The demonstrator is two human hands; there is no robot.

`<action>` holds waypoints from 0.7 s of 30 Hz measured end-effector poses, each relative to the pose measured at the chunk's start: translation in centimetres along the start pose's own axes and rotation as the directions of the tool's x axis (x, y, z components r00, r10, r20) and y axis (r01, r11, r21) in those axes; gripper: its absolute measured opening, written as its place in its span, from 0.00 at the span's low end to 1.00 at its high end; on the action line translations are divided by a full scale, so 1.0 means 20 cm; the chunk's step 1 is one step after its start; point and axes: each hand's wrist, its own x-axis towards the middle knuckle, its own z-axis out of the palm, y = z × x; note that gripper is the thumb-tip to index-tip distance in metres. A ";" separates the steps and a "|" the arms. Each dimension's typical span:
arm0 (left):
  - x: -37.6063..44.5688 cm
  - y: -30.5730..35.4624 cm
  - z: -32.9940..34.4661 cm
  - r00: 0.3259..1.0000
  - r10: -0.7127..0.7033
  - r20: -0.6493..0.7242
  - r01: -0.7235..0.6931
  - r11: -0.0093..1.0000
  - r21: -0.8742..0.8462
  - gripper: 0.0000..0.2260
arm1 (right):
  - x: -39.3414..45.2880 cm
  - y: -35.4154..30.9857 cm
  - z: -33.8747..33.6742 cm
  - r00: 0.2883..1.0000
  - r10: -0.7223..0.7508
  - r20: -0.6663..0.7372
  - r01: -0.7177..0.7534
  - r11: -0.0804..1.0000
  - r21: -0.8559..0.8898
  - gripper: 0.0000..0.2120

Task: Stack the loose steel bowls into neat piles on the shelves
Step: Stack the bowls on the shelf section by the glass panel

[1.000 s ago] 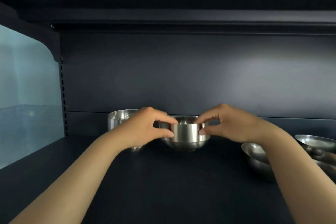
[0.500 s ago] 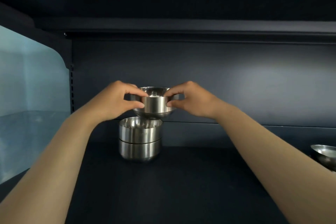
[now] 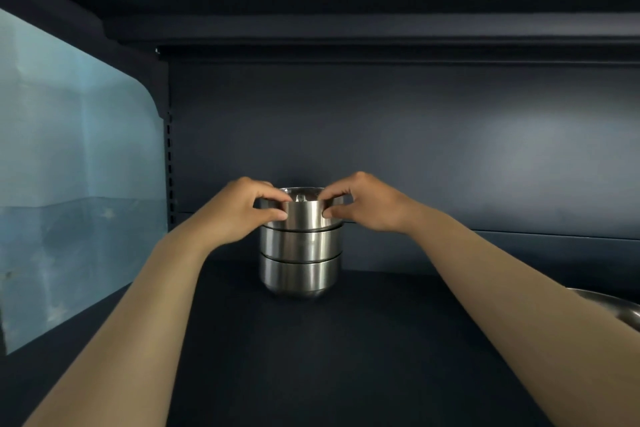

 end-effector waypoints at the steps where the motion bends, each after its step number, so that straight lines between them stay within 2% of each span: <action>1: 0.00 0.00 0.00 1.000 0.001 0.005 -0.001 1.000 0.004 0.08 | 0.00 0.01 0.00 1.000 0.002 0.001 -0.002 1.000 0.012 0.04; 21: 0.01 -0.01 0.03 1.000 -0.004 0.007 0.004 1.000 0.000 0.09 | 0.01 0.02 0.01 0.997 0.073 0.017 -0.073 0.997 0.007 0.03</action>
